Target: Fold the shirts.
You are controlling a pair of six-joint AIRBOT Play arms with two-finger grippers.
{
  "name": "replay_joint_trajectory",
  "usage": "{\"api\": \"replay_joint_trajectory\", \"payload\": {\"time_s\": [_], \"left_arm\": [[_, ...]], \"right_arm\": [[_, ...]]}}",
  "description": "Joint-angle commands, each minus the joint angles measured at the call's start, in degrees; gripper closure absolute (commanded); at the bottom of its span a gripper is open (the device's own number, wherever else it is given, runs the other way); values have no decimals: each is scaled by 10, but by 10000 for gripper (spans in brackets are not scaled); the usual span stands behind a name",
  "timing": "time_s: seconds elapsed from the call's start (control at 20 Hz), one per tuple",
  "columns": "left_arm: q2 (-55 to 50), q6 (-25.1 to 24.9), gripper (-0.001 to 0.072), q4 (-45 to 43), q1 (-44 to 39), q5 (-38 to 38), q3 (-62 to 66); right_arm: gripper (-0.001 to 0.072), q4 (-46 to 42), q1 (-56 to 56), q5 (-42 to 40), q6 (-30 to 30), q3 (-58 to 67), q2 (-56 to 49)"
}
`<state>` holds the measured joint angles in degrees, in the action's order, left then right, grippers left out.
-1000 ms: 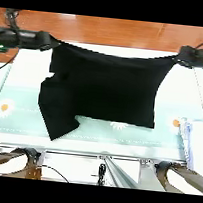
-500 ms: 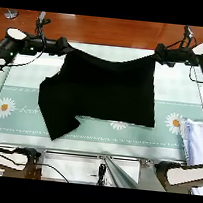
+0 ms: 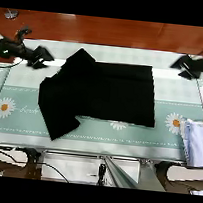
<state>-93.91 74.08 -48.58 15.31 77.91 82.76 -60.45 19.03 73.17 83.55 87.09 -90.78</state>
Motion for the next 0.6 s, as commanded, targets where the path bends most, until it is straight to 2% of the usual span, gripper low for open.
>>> {"api": "replay_joint_trajectory", "payload": {"time_s": [0.0,0.1,0.25,0.4,0.55], "left_arm": [[45,-10,1,-83,71,126,-70],[101,-25,1,-81,105,79,-174],[165,-30,1,-82,184,11,-305],[199,-51,2,-39,262,-49,-384],[201,-95,2,33,290,-70,-441]], "right_arm": [[77,-69,63,34,-18,-115,96],[78,-20,80,-32,-24,-262,167],[79,55,81,-70,-84,-428,267],[89,144,81,-99,-104,-523,346],[88,170,81,-104,-110,-556,375]]}}
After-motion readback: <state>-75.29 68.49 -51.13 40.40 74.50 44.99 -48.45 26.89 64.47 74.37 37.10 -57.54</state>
